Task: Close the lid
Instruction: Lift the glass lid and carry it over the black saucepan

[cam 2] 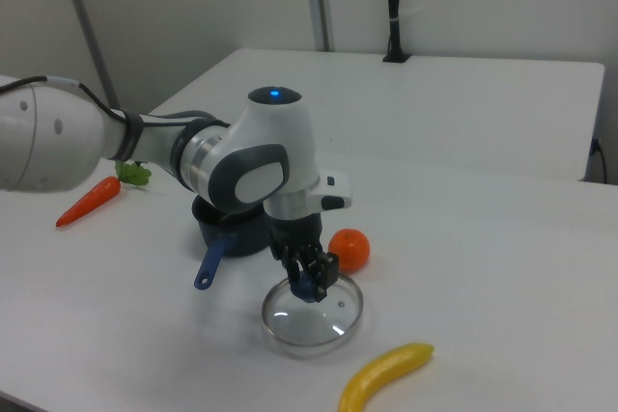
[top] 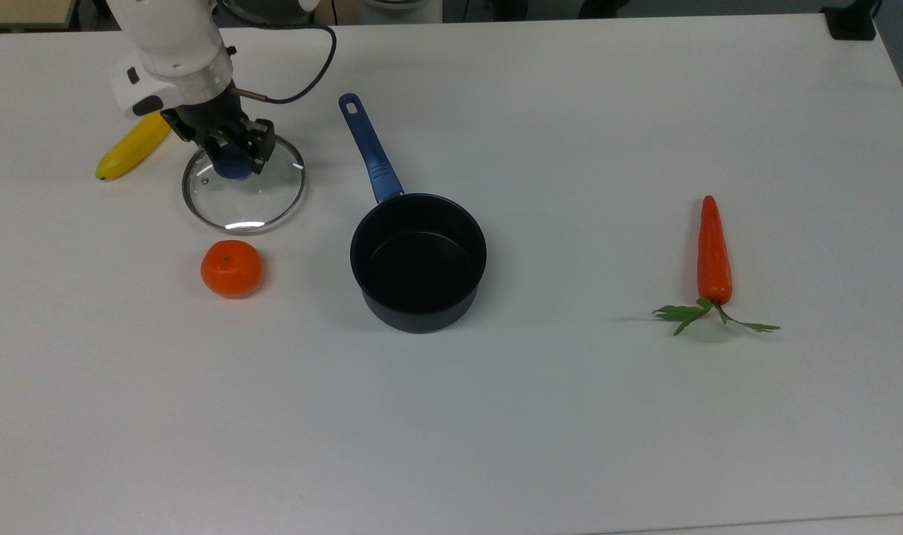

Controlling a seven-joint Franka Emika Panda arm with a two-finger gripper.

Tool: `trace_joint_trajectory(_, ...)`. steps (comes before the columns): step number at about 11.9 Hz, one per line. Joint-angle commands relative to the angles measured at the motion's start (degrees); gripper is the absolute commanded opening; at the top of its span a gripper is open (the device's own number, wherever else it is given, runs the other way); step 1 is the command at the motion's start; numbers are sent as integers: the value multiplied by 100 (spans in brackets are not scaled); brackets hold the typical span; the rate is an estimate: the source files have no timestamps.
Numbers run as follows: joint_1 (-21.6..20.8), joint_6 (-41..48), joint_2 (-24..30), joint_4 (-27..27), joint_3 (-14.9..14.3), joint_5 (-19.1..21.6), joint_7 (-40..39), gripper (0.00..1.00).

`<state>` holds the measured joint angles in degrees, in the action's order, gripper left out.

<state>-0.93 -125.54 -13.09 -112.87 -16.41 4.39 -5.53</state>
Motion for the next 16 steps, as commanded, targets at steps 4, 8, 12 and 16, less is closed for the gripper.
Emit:
trace_joint_trajectory(4,84,1469,439,1001,-11,97,596,36)
trace_joint_trajectory(8,-30,1762,291,1687,-3,88,1517,36)
trace_joint_trajectory(12,-995,1823,-245,2443,-2,18,2398,36)
trace_joint_trajectory(16,-1567,1797,-790,2980,-2,97,2706,36)
